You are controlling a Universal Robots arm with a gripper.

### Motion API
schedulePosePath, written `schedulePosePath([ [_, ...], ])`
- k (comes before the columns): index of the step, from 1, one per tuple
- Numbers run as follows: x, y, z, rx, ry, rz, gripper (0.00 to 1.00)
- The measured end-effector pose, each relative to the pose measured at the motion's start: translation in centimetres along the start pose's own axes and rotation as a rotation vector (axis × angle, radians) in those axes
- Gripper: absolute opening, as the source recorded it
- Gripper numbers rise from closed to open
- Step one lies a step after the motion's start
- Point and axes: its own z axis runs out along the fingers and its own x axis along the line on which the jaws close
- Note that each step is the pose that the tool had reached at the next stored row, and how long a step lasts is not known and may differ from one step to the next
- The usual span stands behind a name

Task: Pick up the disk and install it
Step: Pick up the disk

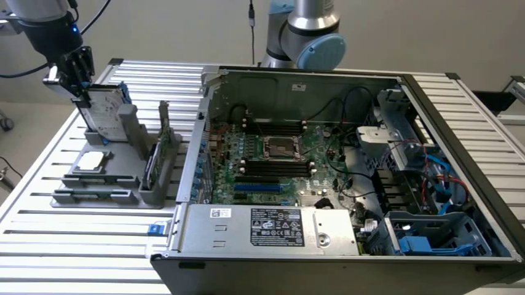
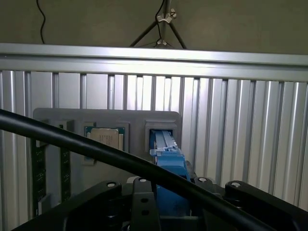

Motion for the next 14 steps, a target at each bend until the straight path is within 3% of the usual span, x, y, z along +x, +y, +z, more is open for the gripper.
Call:
schedulePosePath([
  [14, 0.01, 0.0, 0.07, 0.0001, 0.0002, 0.003, 0.33],
])
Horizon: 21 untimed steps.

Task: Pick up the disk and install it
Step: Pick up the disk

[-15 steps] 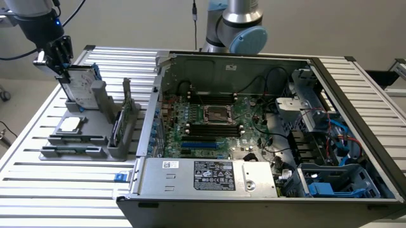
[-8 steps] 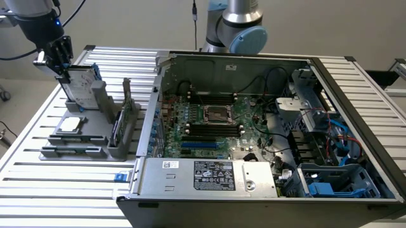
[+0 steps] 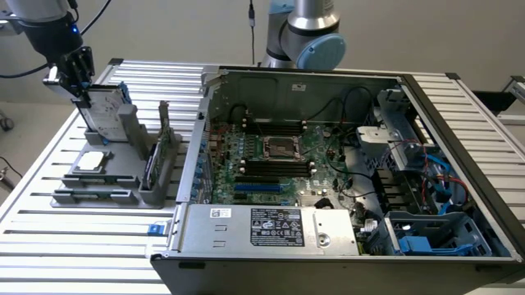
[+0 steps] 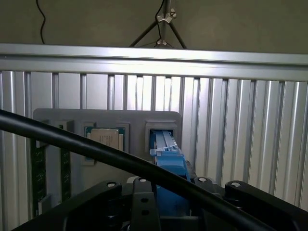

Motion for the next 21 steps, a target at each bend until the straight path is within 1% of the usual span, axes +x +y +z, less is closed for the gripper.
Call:
schedulePosePath([
  [18, 0.0, 0.0, 0.0, 0.0, 0.0, 0.0, 0.33],
  [21, 0.0, 0.0, -0.14, 0.0006, -0.0002, 0.0, 0.33],
])
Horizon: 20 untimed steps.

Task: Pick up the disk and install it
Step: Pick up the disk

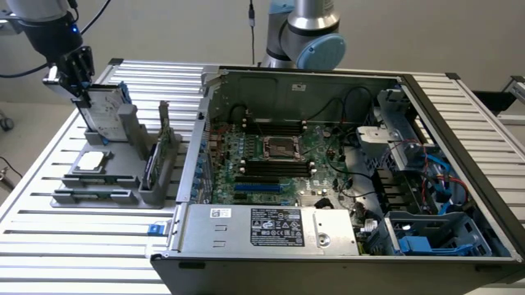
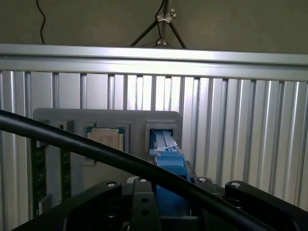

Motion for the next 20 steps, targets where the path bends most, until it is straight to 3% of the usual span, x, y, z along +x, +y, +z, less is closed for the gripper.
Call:
schedulePosePath([
  [20, 0.0, 0.07, -3.38, -0.0006, 0.0002, 0.0, 0.33],
])
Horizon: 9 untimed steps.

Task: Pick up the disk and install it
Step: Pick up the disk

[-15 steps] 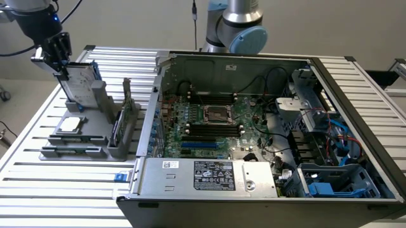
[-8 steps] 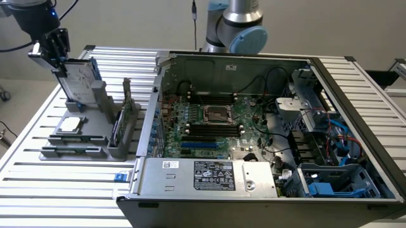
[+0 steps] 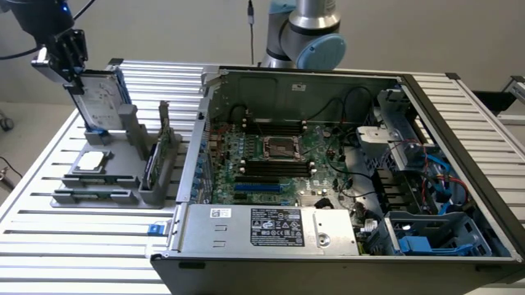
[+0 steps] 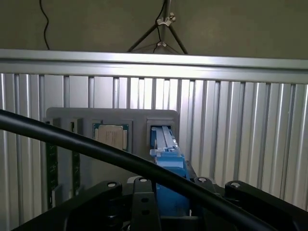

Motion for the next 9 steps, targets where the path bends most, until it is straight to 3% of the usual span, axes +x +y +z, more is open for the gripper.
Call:
schedulePosePath([
  [5, 0.0, 0.02, -1.17, 0.0, 0.0, 0.0, 0.33],
  [9, 0.0, 0.06, -2.74, -0.0001, 0.0, 0.0, 0.33],
])
